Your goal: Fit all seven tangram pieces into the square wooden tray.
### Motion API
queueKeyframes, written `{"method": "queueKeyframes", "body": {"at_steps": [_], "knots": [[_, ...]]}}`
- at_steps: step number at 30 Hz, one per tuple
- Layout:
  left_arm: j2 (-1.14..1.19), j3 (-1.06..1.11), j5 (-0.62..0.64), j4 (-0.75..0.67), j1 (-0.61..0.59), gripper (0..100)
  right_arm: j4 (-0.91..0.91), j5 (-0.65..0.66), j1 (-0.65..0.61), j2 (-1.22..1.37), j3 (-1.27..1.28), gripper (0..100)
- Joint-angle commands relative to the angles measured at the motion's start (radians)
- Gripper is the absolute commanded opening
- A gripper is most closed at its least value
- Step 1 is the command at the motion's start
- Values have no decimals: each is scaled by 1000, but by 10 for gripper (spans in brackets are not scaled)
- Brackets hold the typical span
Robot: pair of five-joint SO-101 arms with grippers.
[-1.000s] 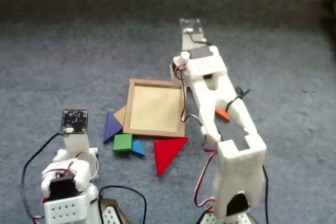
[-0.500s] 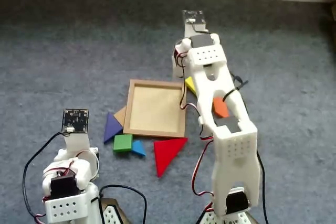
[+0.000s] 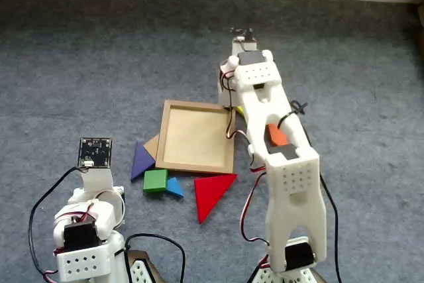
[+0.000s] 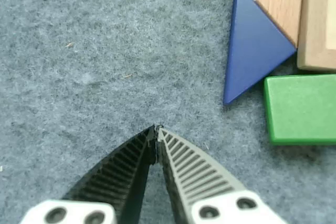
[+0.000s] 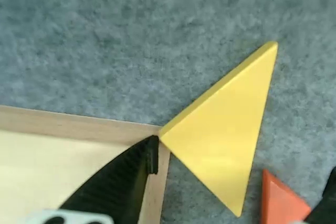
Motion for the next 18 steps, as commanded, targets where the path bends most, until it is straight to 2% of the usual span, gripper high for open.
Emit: {"method": "queueKeyframes", "body": {"at_steps": [1,6,13,18], "knots": [[-30,21,-2,5,-13,34,-16,8,39,-2,-13,454],[-30,21,-2,5,-13,34,-30,8,54,-2,-13,450],[-30,21,-2,5,-13,34,-35,9,51,2,-13,269],[-30,21,-2,5,-13,34,-2,40,50,-4,-12,249]]}}
